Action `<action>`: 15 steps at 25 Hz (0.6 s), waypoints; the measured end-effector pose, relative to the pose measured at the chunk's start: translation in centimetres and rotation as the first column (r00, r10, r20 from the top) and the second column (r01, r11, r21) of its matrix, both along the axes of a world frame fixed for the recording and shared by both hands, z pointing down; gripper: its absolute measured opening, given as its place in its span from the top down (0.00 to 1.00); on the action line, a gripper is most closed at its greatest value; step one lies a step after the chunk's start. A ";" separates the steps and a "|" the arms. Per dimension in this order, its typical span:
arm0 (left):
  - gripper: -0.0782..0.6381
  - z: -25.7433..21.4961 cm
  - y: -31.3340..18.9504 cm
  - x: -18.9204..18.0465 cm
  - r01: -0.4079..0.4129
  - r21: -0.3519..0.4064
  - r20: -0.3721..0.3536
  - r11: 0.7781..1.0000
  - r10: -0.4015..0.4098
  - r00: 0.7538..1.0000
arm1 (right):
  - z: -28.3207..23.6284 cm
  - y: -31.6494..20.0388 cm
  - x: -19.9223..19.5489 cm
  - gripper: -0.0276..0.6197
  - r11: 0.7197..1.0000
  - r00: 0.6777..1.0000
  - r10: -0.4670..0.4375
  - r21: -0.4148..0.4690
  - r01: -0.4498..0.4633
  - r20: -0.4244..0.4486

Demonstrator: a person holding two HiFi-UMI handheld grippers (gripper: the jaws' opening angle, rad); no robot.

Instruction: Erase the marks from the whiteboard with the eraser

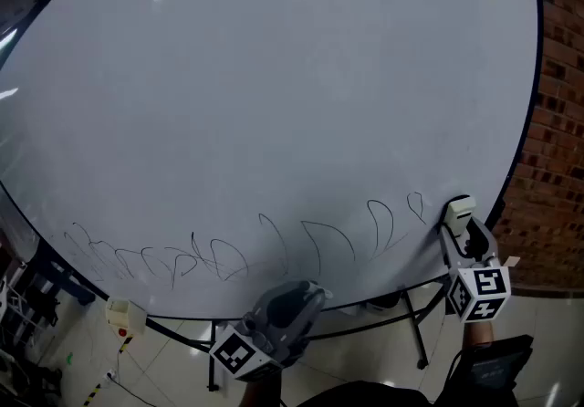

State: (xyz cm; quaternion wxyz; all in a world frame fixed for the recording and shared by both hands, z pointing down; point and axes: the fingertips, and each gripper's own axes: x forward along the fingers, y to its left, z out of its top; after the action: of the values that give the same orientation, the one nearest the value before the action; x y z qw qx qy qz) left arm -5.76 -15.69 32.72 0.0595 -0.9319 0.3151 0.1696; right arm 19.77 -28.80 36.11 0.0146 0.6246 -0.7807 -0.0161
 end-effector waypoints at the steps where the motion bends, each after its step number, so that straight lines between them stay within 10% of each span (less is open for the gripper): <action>1: 0.80 0.0 0.0 0.0 0.000 0.000 -0.001 1.000 0.000 1.000 | 0.0 -0.1 0.0 0.60 1.000 1.000 0.015 0.003 -0.015 -0.002; 15: 0.80 0.1 -0.1 -0.5 -0.007 -0.006 -0.009 1.000 0.007 1.000 | 0.1 0.0 -0.4 0.60 0.999 0.999 0.038 -0.009 -0.038 -0.012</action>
State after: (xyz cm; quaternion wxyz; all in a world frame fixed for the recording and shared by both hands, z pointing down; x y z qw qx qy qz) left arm -6.25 -15.77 32.81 0.0548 -0.9323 0.3128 0.1733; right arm 19.41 -28.83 36.16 0.0223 0.6390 -0.7687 -0.0158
